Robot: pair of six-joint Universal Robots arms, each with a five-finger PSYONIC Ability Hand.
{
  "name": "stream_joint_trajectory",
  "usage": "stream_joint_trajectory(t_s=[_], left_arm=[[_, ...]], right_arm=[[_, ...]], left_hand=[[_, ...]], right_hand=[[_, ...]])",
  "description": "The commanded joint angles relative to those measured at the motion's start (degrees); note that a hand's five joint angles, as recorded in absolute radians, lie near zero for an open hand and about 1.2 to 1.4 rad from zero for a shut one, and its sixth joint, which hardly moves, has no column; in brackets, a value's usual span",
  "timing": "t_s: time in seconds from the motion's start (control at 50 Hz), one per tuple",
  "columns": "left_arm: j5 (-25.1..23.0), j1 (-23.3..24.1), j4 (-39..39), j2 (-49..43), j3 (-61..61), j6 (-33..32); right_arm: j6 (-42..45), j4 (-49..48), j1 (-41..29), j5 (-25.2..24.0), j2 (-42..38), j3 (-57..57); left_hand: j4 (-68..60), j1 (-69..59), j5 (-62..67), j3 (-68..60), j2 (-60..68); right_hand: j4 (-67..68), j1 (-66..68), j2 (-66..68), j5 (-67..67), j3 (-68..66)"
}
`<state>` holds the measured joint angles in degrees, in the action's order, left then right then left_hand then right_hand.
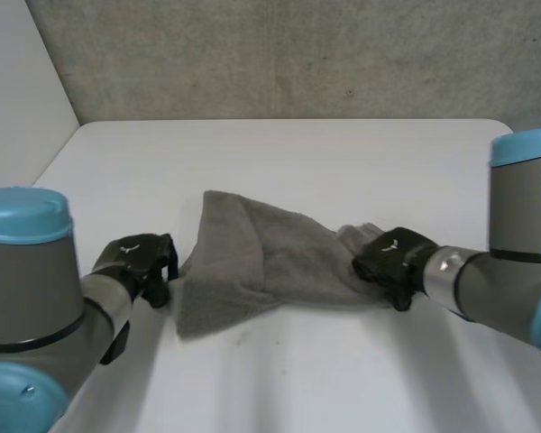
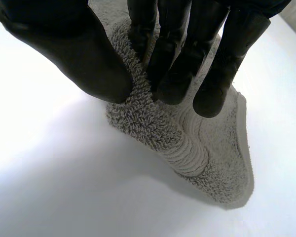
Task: Fold the towel.
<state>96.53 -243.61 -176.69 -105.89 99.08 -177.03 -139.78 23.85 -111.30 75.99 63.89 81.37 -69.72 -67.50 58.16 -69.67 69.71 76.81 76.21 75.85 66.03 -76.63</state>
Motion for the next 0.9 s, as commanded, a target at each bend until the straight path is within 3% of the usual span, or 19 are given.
stream_joint_trajectory(t_s=[0.02,0.14,0.16,0.18,0.2,0.22,0.24,0.26,0.28,0.3,0.36,0.38,0.42,0.48,0.66,0.74,0.78,0.9], left_arm=[[-4.58,-0.02,5.82,7.43,5.50,-3.40],[-11.08,1.21,11.18,14.38,12.09,-4.11],[-11.10,1.21,11.20,14.39,12.10,-4.11],[-12.75,2.08,12.15,15.79,13.06,-4.11],[-13.90,2.87,12.95,16.84,13.77,-4.20],[-13.91,2.88,12.95,16.85,13.77,-4.20],[-14.78,3.32,13.21,17.55,13.77,-4.11],[-14.96,3.41,13.13,17.99,13.34,-4.29],[-14.97,3.41,13.13,18.00,13.33,-4.29],[-14.71,3.32,13.04,18.08,12.46,-4.38],[-14.61,2.88,12.78,17.56,8.70,-4.20],[-14.62,2.88,12.78,17.56,8.68,-4.20],[-14.62,2.10,12.25,16.68,4.13,-4.20],[-14.44,1.39,10.50,13.80,-1.14,-4.03],[-14.00,0.86,7.33,0.68,-14.79,-3.67],[-13.30,0.86,7.33,-6.08,-20.50,-3.67],[-11.81,0.95,7.42,-13.87,-26.80,-3.94],[-11.63,0.95,7.42,-21.91,-33.60,-4.11]], right_arm=[[7.91,4.70,4.50,-0.58,7.11,6.85],[19.69,11.99,5.92,-0.84,9.68,11.53],[20.85,12.88,6.35,-0.84,9.59,11.27],[20.86,12.89,6.36,-0.84,9.59,11.27],[20.86,12.45,7.05,-1.37,9.50,10.83],[20.86,12.45,7.06,-1.37,9.50,10.83],[19.82,11.23,8.11,-2.41,9.50,10.22],[17.81,9.13,9.07,-3.82,9.50,9.17],[17.79,9.11,9.08,-3.83,9.50,9.16],[14.48,6.76,9.87,-5.14,9.59,7.94],[3.96,2.71,10.66,-7.16,9.94,5.04],[3.90,2.69,10.67,-7.17,9.94,5.03],[-6.16,-1.07,12.24,-7.78,10.03,2.75],[-12.51,-4.15,13.91,-7.87,10.12,2.04],[-15.44,-8.30,14.09,-7.96,8.45,1.07],[-17.63,-8.47,14.00,-7.26,3.45,-3.04],[-18.25,-8.21,13.92,-7.26,1.77,-4.64],[-18.08,-5.76,10.68,-7.26,-5.42,-10.08]], left_hand=[[-10.28,-12.50,11.84,-10.33,10.29],[-10.28,-12.50,11.84,-10.33,10.29],[-10.28,-12.50,11.84,-10.33,10.29],[-10.28,-12.50,11.84,-10.33,10.29],[-10.28,-12.50,11.84,-10.33,10.29],[-10.28,-12.50,11.84,-10.33,10.29],[-10.28,-12.50,11.84,-10.33,10.29],[18.34,16.12,-16.78,18.29,-18.34],[18.63,16.41,-17.07,18.58,-18.62],[37.45,35.23,-35.89,37.40,-37.44],[42.16,39.94,-40.60,42.12,-42.16],[42.18,39.96,-40.62,42.13,-42.17],[45.03,42.81,-43.47,44.98,-45.02],[45.04,42.82,-43.48,44.99,-45.03],[43.19,40.97,-41.63,43.14,-43.18],[41.00,38.78,-39.44,40.96,-41.00],[37.33,35.11,-35.77,37.28,-37.32],[33.43,31.21,-31.87,33.39,-33.43]], right_hand=[[3.19,3.79,4.15,3.97,-3.37],[3.19,3.79,4.15,3.97,-3.37],[-21.73,-21.13,-20.77,-20.95,21.55],[-21.98,-21.38,-21.02,-21.20,21.80],[-52.29,-51.69,-51.33,-51.51,52.11],[-52.59,-51.99,-51.64,-51.82,52.42],[-66.81,-66.21,-65.85,-66.03,66.63],[-66.81,-66.21,-65.85,-66.03,66.63],[-66.81,-66.21,-65.85,-66.03,66.63],[-66.81,-66.21,-65.85,-66.03,66.63],[-66.81,-66.21,-65.85,-66.03,66.63],[-66.81,-66.21,-65.85,-66.03,66.63],[-66.81,-66.21,-65.85,-66.03,66.63],[-65.39,-64.78,-64.43,-64.61,65.21],[-62.86,-62.25,-61.90,-62.08,62.68],[-62.35,-61.75,-61.40,-61.58,62.18],[-62.02,-61.41,-61.06,-61.24,61.84],[-61.68,-61.08,-60.72,-60.90,61.50]])
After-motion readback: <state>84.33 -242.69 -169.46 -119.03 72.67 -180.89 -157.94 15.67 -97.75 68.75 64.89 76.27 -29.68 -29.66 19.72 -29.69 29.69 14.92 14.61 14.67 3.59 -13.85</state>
